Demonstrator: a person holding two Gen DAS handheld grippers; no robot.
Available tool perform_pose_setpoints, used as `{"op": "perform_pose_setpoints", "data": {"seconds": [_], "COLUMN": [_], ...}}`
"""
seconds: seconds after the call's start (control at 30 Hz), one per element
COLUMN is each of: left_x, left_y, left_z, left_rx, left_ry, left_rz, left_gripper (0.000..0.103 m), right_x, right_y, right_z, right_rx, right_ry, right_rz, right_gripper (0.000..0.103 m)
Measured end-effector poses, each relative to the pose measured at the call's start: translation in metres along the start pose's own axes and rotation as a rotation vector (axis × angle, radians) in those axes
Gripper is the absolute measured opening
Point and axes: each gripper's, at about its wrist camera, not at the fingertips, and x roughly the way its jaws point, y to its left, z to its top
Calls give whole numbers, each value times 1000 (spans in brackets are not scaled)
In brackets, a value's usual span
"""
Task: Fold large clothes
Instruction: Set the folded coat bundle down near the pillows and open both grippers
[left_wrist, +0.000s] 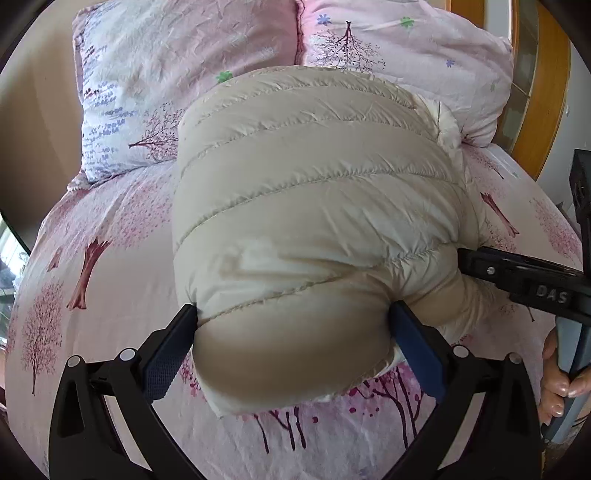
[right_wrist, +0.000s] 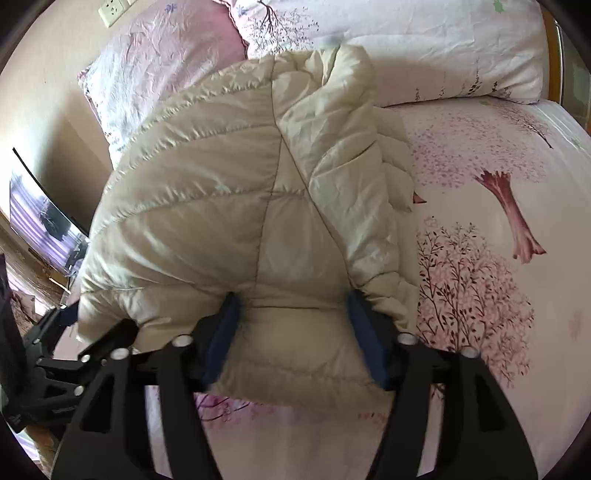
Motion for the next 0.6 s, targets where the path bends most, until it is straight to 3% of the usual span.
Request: {"op": "perform_pose_setpoints", "data": {"seconds": [0.07, 0.17, 0.27, 0.43, 0.6], "left_x": [-8, -27, -43, -62, -68], "left_y": [6, 16, 25, 30, 31], "left_z": [-2, -11, -23, -44, -59], "left_rx": [-27, -73, -113, -159, -177], "left_ry": [0, -37, -30, -10, 41], "left_rz": [-18, -55, -81, -81, -7], "left_gripper": [102, 102, 102, 102, 102], "right_x": [-17, -46, -66, -81, -80], "right_y": [6, 18, 23, 24, 39], "right_z": [-3, -10, -16, -32, -54], "right_rx": [-10, -66, -86, -68, -140], "right_ry": [-54, -158, -192, -152, -102], "right_rz": [-37, -129, -151, -86, -154], "right_gripper": [88, 101, 101, 101, 101]}}
